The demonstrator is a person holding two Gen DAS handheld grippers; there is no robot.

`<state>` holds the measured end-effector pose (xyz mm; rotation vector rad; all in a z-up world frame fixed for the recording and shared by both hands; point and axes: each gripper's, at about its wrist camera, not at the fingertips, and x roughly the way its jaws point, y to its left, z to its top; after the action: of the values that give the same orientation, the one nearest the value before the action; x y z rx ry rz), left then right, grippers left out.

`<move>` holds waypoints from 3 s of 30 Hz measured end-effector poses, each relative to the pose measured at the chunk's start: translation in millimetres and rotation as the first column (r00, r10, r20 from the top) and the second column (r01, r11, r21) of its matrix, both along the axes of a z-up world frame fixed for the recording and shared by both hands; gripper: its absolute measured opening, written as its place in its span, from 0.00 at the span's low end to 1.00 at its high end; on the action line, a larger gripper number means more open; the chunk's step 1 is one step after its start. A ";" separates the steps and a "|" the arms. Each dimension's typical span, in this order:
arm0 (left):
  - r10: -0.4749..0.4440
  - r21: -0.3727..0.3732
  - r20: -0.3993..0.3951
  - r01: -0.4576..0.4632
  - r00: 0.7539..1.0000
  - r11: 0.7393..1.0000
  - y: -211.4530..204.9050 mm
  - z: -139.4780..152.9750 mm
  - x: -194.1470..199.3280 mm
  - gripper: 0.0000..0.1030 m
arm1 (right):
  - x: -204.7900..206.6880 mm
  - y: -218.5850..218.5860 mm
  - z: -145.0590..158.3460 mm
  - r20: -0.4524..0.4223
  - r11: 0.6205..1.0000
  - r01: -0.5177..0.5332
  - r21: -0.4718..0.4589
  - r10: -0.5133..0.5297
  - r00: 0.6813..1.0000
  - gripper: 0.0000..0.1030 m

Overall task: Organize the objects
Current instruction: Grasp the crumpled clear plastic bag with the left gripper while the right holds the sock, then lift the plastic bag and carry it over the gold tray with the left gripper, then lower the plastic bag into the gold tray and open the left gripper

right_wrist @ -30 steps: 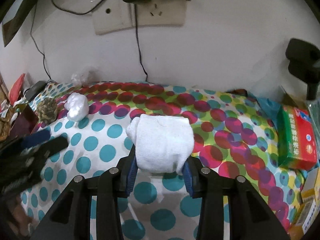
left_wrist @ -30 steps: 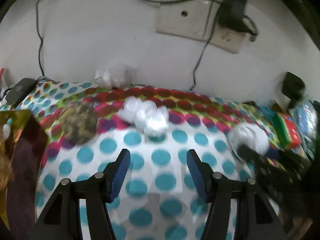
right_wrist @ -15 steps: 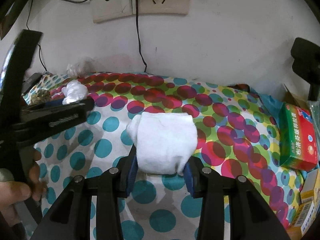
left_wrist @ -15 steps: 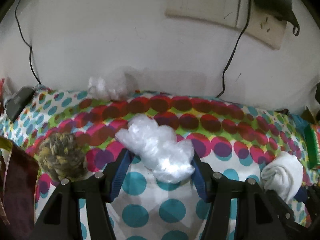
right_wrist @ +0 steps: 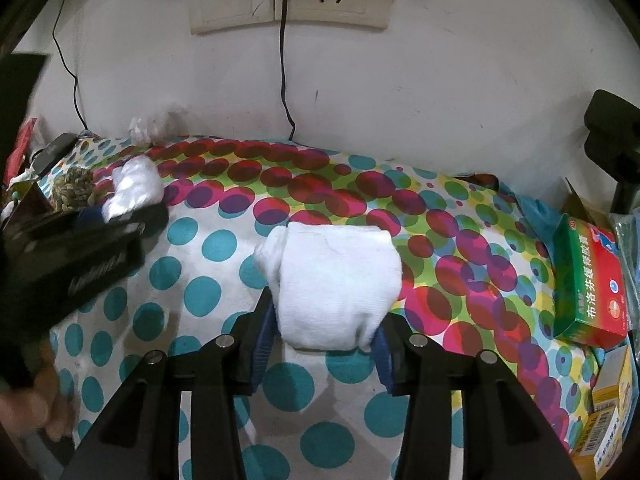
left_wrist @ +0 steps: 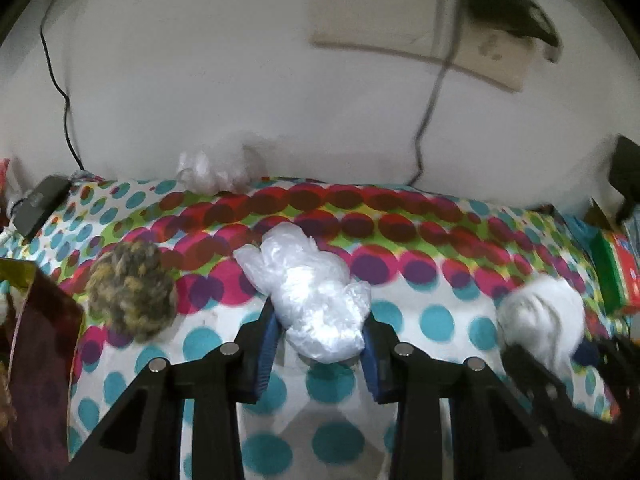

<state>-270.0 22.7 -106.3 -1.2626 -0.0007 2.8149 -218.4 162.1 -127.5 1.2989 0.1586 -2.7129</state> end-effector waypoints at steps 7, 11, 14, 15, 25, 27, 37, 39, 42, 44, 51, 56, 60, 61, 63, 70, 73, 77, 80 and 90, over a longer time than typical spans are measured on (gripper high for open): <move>-0.033 -0.020 -0.008 0.032 0.999 0.999 16.0 3.7 47.7 0.35 | 2.0 2.3 1.4 -0.001 1.000 -0.001 0.008 0.001 1.000 0.41; -0.036 -0.022 -0.002 0.036 0.999 0.999 20.3 0.8 77.9 0.35 | 2.4 2.4 1.6 -0.002 1.000 0.000 0.012 0.000 1.000 0.42; -0.046 -0.003 0.007 0.046 0.999 0.999 20.7 -3.9 97.9 0.35 | 2.6 2.2 2.1 -0.002 1.000 0.001 0.017 -0.001 1.000 0.42; -0.045 0.001 0.015 0.045 0.999 0.999 20.6 -5.3 101.8 0.35 | 1.1 0.0 1.2 -0.002 1.000 0.001 0.020 -0.001 1.000 0.42; 0.034 0.088 0.032 -0.037 0.999 0.995 0.3 -5.7 121.4 0.35 | -0.1 -5.8 -0.6 -0.008 0.999 0.002 0.049 -0.002 1.000 0.42; 0.034 0.094 0.041 -0.038 0.999 0.995 -1.6 -5.9 130.1 0.35 | -1.3 -8.5 -1.2 -0.013 0.998 0.002 0.065 -0.001 1.000 0.42; 0.002 0.135 0.050 -0.009 0.999 0.991 -17.7 9.8 190.2 0.35 | -3.8 -11.3 -2.0 -0.012 0.998 0.002 0.066 -0.001 1.000 0.42; 0.002 0.120 0.038 -0.007 0.999 0.993 -25.4 20.7 199.2 0.35 | -3.9 -11.2 -2.2 -0.012 0.998 0.002 0.068 -0.001 1.000 0.42; 0.013 0.106 0.023 -0.016 1.000 0.994 -39.6 38.3 209.5 0.35 | -3.3 -11.5 -2.5 -0.016 0.997 0.002 0.082 -0.001 1.000 0.42; 0.024 0.093 0.002 -0.024 1.000 0.995 -49.6 50.8 216.5 0.35 | -3.1 -11.3 -2.6 -0.017 0.996 0.002 0.085 -0.001 1.000 0.42; 0.059 0.036 -0.034 -0.058 0.998 0.998 -88.0 85.8 237.6 0.35 | -2.5 -11.2 -2.7 -0.019 0.996 0.003 0.088 -0.001 1.000 0.43; 0.130 0.018 -0.038 -0.130 0.991 0.991 -131.1 96.6 249.6 0.35 | -2.3 -11.7 -2.7 -0.021 0.996 0.003 0.095 -0.001 1.000 0.43; 0.203 0.018 -0.009 -0.203 0.979 0.979 -167.9 95.7 253.4 0.35 | -2.3 -11.9 -2.8 -0.020 0.996 0.003 0.093 -0.002 1.000 0.43; 0.223 0.016 -0.005 -0.223 0.975 0.975 -175.4 94.9 254.3 0.35 | -2.1 -11.9 -2.8 -0.020 0.996 0.004 0.093 -0.002 1.000 0.43; 0.239 0.024 0.002 -0.239 0.971 0.971 -189.6 92.2 257.4 0.35 | -2.0 -12.0 -2.9 -0.020 0.996 0.004 0.092 -0.003 1.000 0.43; 0.287 0.032 0.059 -0.289 0.956 0.957 -217.4 72.9 259.1 0.35 | -2.1 -12.9 -3.0 -0.021 0.995 0.002 0.097 0.000 1.000 0.43; 0.286 0.023 0.080 -0.288 0.955 0.957 -221.3 64.3 256.4 0.35 | -2.2 -13.2 -3.2 -0.022 0.995 0.002 0.100 0.000 1.000 0.43; 0.300 0.041 0.118 -0.307 0.947 0.951 -229.2 51.8 252.5 0.35 | -2.8 -12.7 -3.6 -0.022 0.995 0.002 0.100 0.000 1.000 0.43; 0.310 0.023 0.126 -0.315 0.943 0.949 -231.5 46.0 250.7 0.36 | -2.8 -12.7 -3.6 -0.021 0.995 0.003 0.098 -0.001 1.000 0.43; 0.319 0.054 0.146 -0.329 0.937 0.943 -241.3 41.6 248.1 0.38 | -3.4 -13.2 -4.1 -0.024 0.994 0.004 0.107 -0.001 1.000 0.43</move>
<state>-22.0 -218.6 -64.8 -1.5625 -0.3534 2.9481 -221.8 148.9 -131.6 1.2949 0.3092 -2.7571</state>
